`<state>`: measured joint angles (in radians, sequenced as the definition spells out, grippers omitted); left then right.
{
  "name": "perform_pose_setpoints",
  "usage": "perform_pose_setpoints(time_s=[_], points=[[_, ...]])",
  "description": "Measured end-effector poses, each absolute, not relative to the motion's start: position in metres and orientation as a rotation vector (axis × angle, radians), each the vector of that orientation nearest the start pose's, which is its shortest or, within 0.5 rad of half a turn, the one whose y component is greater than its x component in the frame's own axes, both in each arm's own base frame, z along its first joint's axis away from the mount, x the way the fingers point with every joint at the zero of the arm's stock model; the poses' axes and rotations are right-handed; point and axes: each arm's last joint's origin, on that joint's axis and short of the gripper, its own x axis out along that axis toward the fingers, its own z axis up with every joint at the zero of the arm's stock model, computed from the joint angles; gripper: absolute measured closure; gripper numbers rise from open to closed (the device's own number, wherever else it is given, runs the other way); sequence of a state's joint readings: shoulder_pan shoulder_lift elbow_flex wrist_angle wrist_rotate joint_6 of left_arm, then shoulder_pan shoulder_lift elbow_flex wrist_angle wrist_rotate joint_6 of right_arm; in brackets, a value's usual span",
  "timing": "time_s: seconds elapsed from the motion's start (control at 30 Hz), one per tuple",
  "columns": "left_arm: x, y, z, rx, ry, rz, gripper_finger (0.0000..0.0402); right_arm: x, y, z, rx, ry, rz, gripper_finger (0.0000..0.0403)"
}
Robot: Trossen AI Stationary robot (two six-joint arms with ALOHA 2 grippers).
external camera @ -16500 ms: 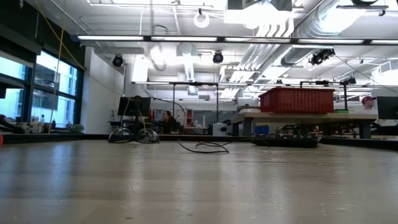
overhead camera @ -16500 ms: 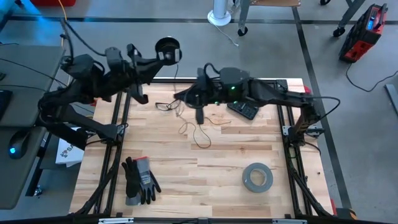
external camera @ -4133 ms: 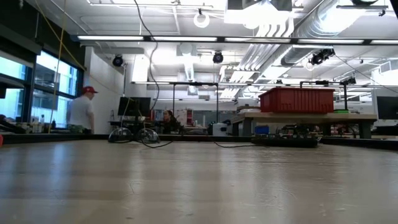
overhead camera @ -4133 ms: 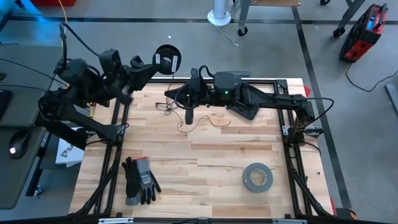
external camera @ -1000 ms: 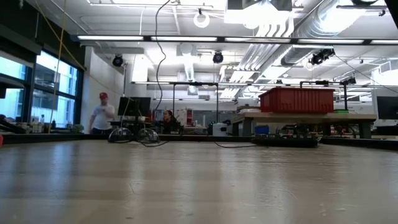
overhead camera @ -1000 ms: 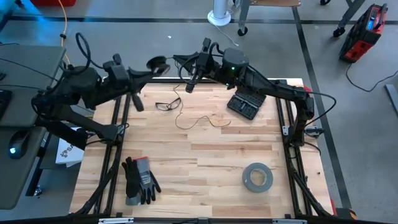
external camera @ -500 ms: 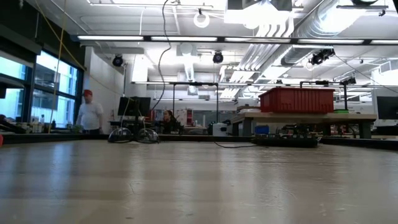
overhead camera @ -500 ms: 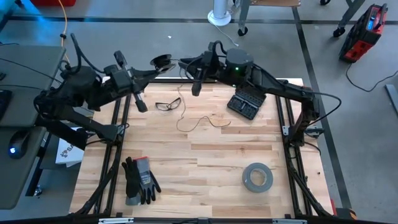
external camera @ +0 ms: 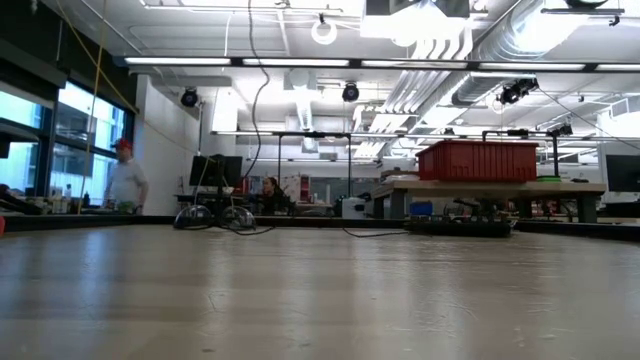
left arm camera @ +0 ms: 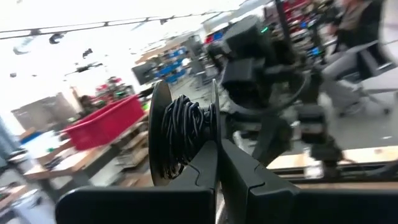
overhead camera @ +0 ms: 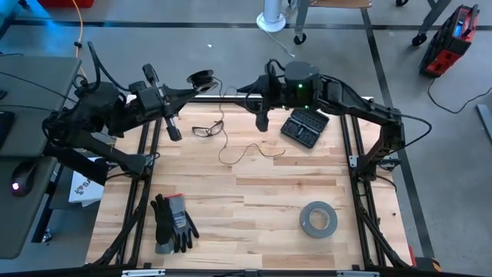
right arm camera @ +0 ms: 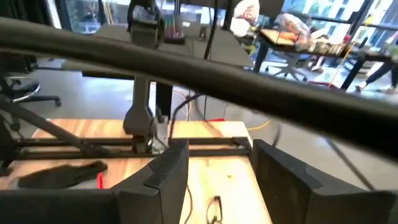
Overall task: Coil cords
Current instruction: Coil the black wire on the black spool
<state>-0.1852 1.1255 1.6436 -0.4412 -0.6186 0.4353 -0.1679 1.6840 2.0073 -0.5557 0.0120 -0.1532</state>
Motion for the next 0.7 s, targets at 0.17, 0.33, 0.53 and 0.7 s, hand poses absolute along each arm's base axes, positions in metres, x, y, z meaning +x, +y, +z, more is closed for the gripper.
perform_pose_setpoints(time_s=[0.17,0.33,0.53,0.7], points=[[0.182,-0.02,0.522,0.329,-0.013,0.333,0.0401,0.343,-0.072,0.483,-0.051,0.225,-0.095,0.0231],[0.184,-0.022,0.522,0.285,-0.031,0.256,0.0401,0.34,-0.088,0.479,0.048,0.252,0.009,0.0231],[0.185,-0.025,0.522,0.251,-0.047,0.174,0.0401,0.333,-0.107,0.483,0.104,0.205,0.071,0.0236],[0.188,-0.024,0.52,0.26,-0.038,0.176,0.0401,0.332,-0.11,0.489,0.059,0.152,0.052,0.031]])
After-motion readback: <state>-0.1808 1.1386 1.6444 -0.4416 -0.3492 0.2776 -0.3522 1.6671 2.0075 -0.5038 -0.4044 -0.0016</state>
